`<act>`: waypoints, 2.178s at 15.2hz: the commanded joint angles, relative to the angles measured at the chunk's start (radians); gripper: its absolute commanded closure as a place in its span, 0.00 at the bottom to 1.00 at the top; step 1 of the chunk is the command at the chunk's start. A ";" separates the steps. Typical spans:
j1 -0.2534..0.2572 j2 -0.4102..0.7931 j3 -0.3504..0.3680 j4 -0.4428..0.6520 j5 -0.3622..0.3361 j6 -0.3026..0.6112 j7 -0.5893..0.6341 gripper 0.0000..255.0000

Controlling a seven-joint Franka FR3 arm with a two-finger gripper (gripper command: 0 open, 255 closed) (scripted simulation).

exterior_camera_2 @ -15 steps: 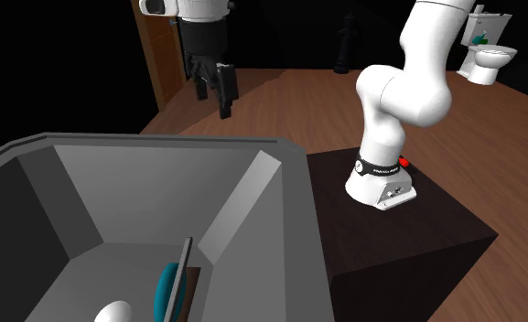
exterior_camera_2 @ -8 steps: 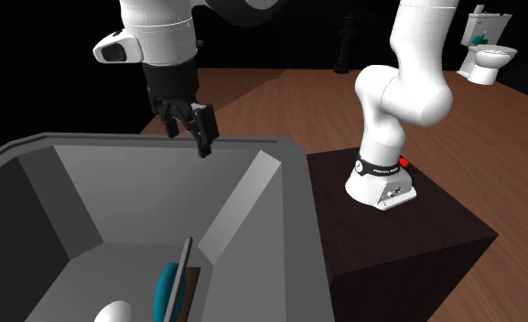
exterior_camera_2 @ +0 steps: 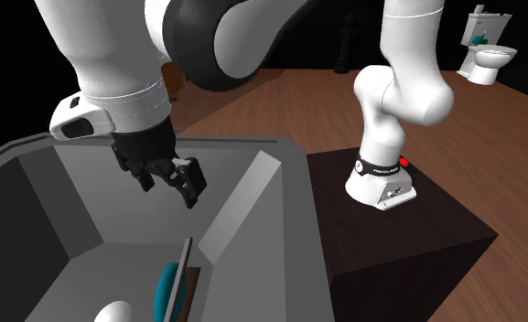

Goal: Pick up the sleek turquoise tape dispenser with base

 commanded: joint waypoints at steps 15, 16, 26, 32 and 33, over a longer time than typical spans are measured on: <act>0.114 0.350 0.077 0.253 -0.093 0.038 -0.150 0.00; 0.114 0.356 0.077 0.249 -0.094 0.048 -0.148 0.00; 0.115 0.371 0.075 0.238 -0.099 0.073 -0.143 1.00; 0.114 0.360 0.076 0.246 -0.095 0.054 -0.147 1.00; 0.114 0.354 0.077 0.251 -0.094 0.044 -0.149 1.00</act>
